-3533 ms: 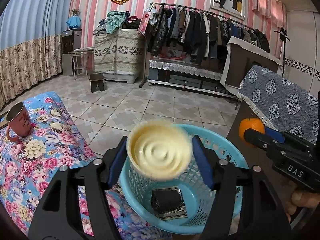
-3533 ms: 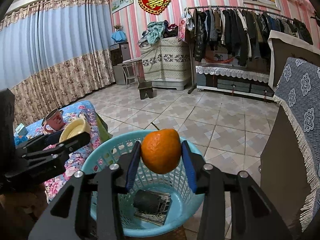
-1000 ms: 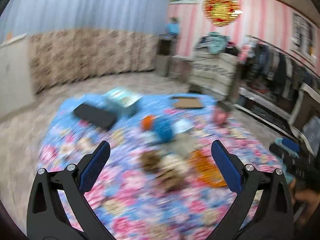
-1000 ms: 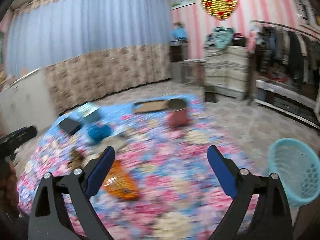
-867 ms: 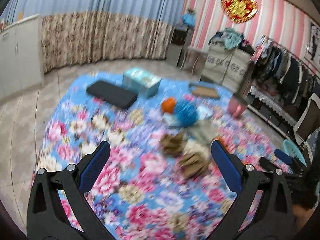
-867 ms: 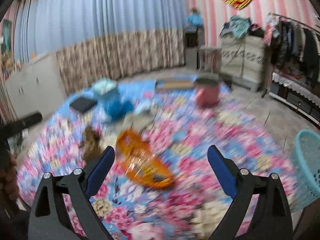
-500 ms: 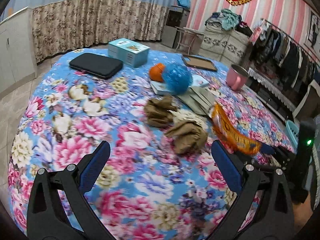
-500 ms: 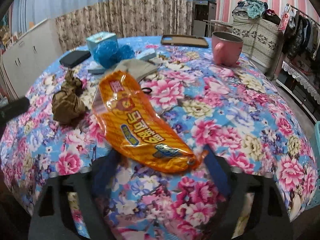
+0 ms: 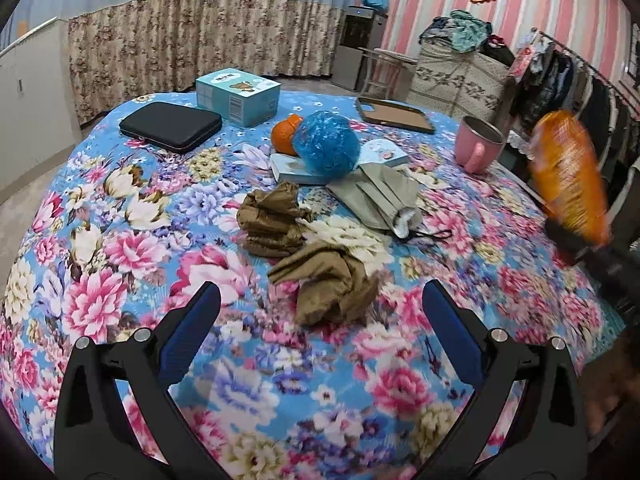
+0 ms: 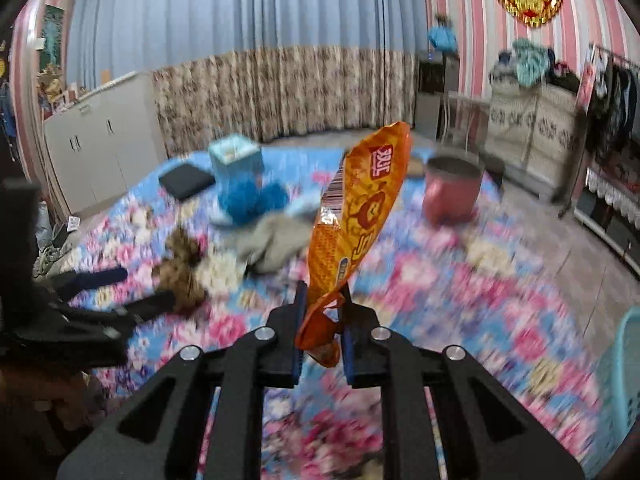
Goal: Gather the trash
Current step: 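Grasp the brown cloth with the left tool while the right tool lifts the snack bag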
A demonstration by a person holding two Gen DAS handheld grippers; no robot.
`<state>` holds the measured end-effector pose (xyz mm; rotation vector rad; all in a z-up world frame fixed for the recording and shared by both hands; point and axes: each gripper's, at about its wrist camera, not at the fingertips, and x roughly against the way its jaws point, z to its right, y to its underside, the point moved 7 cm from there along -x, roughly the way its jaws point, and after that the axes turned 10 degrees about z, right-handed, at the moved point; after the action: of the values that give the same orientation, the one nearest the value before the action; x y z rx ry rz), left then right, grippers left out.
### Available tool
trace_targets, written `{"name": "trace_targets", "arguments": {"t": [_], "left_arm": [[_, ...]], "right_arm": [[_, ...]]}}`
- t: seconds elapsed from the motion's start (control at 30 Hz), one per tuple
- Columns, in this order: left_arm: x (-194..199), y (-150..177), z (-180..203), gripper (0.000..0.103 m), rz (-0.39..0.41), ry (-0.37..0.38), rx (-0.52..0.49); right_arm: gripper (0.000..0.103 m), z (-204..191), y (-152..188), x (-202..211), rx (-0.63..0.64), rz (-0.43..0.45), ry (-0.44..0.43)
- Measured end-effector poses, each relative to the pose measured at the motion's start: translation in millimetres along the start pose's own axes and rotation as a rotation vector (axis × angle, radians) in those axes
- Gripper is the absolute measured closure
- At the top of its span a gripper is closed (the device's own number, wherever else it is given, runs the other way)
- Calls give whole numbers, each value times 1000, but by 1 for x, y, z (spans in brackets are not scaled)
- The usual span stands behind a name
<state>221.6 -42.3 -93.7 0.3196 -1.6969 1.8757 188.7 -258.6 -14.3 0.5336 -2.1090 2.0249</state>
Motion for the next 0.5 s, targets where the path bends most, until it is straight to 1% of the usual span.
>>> {"name": "trace_targets", "arguments": {"t": [0.07,0.1,0.13,0.17,0.2,0.23,0.27,0.33,0.43,0.5], "left_arm": [[-10,0,3,11,-18,-20,-9],[-17,2,4,21,-38,-21,-18],[-21,5,6,34,-54,-16,-20],[-27,9,9,41,-78,-9,-28],[-30,12,11,53,-89,-8,-40],[-31,13,12,58,-83,-18,-59],[-30,12,14,59,-75,-10,-60],[-26,8,16,61,-52,9,-50],[-10,1,18,61,4,22,-46],[1,-6,22,61,37,19,-61]], "right_arm": [[88,14,-6,1,-6,17,12],[88,21,-6,2,-20,22,19],[88,29,-4,1,-50,23,19],[88,34,0,0,-77,19,18],[88,40,6,-1,-105,6,20],[88,42,10,-2,-121,-6,18],[88,45,12,-2,-138,-8,11],[88,45,10,1,-136,17,14],[88,42,9,4,-142,28,4],[88,39,4,9,-137,45,-9]]}}
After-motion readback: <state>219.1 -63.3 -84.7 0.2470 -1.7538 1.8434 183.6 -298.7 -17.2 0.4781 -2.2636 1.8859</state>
